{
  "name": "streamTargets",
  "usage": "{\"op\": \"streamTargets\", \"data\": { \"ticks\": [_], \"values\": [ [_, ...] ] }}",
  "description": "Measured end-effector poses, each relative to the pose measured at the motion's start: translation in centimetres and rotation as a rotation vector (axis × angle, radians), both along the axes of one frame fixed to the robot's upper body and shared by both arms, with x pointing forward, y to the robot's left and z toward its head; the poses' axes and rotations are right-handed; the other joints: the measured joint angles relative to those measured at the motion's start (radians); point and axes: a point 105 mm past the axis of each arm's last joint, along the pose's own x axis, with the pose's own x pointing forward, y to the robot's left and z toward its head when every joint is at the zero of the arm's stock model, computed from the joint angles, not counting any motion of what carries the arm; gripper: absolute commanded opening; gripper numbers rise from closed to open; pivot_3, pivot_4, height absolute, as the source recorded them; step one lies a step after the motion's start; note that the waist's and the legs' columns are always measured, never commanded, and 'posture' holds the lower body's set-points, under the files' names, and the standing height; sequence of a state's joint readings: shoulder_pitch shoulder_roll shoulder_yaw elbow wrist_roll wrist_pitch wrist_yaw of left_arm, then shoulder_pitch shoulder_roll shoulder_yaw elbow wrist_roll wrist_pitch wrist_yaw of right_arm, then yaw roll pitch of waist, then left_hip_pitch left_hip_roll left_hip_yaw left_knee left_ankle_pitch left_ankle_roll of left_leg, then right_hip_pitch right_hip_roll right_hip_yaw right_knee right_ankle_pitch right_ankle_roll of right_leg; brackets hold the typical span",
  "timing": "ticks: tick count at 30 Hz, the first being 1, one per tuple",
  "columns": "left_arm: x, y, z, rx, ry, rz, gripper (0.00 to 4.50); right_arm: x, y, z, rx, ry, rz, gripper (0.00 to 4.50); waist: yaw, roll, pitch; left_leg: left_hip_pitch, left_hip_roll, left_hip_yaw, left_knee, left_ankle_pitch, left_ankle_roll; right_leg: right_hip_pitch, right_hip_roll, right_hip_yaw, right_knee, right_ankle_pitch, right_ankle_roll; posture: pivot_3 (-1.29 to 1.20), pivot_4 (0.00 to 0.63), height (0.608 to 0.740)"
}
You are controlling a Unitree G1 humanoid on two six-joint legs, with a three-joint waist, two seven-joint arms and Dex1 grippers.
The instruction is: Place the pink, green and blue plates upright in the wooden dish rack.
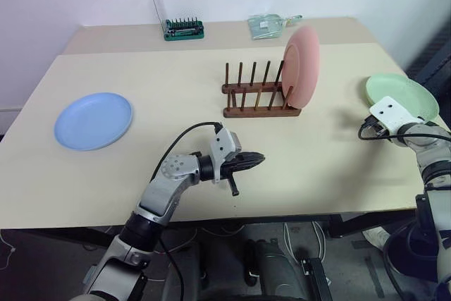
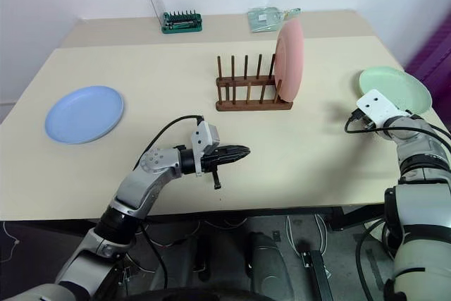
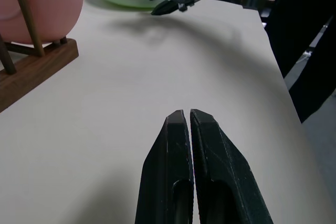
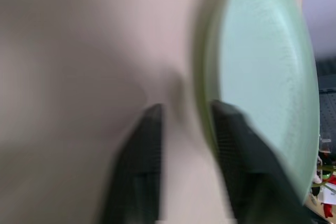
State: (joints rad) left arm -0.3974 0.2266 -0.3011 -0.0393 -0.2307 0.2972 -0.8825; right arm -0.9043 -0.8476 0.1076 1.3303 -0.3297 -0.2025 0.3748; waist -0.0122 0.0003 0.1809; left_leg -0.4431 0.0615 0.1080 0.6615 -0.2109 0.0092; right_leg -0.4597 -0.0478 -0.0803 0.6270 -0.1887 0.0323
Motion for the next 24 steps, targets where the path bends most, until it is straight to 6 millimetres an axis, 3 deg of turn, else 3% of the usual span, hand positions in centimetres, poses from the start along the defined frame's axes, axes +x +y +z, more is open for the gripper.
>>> {"op": "streamTargets", "data": {
  "ticks": [2, 12, 13, 14, 19, 24],
  "values": [
    [0.0, 0.0, 0.0, 0.000, 0.000, -0.002, 0.12, 0.1, -0.2, 0.5, -0.006, -0.022, -0.021, 4.20, 0.000, 0.000, 0.000, 0.000, 0.000, 0.000, 0.000, 0.000, 0.000, 0.000, 0.000, 0.000, 0.000, 0.000, 0.000, 0.00, 0.150, 0.730],
    [0.2, 0.1, -0.1, 0.002, 0.002, 0.011, 0.12, 0.8, -0.1, 0.8, 0.012, -0.023, -0.085, 4.20, -0.001, 0.000, 0.000, 0.000, 0.000, 0.000, 0.000, 0.000, 0.000, 0.000, 0.000, 0.000, 0.001, 0.000, 0.000, 0.00, 0.150, 0.730],
    [0.2, 0.1, -0.1, 0.003, 0.002, 0.016, 0.12, 0.8, 0.0, 0.8, 0.013, -0.024, -0.083, 3.68, 0.000, 0.000, 0.000, 0.000, 0.000, 0.000, 0.000, 0.000, 0.000, 0.000, 0.000, 0.000, 0.001, 0.000, 0.000, 0.00, 0.150, 0.730],
    [0.2, 0.2, -0.2, 0.004, 0.004, 0.020, 0.12, 0.9, 0.2, 0.8, 0.015, -0.024, -0.079, 3.46, -0.001, 0.000, 0.000, 0.000, 0.000, 0.000, 0.000, 0.000, 0.000, 0.000, 0.000, 0.000, 0.001, 0.000, 0.000, 0.00, 0.150, 0.730],
    [-0.1, 0.5, -0.7, 0.003, 0.016, 0.038, 0.12, 1.1, 0.5, 0.8, -0.005, -0.027, -0.063, 1.05, 0.000, 0.000, 0.000, 0.000, 0.000, 0.000, 0.000, 0.000, 0.000, 0.000, 0.000, 0.000, 0.001, 0.000, 0.000, 0.00, 0.150, 0.730],
    [0.0, 0.5, -0.5, 0.001, 0.011, 0.046, 0.12, 1.4, 0.9, 1.3, -0.021, -0.069, -0.031, 1.05, 0.000, 0.000, 0.000, 0.000, 0.000, 0.000, 0.000, 0.000, 0.000, 0.000, 0.000, 0.000, 0.001, 0.000, 0.000, 0.00, 0.150, 0.730]
  ]
}}
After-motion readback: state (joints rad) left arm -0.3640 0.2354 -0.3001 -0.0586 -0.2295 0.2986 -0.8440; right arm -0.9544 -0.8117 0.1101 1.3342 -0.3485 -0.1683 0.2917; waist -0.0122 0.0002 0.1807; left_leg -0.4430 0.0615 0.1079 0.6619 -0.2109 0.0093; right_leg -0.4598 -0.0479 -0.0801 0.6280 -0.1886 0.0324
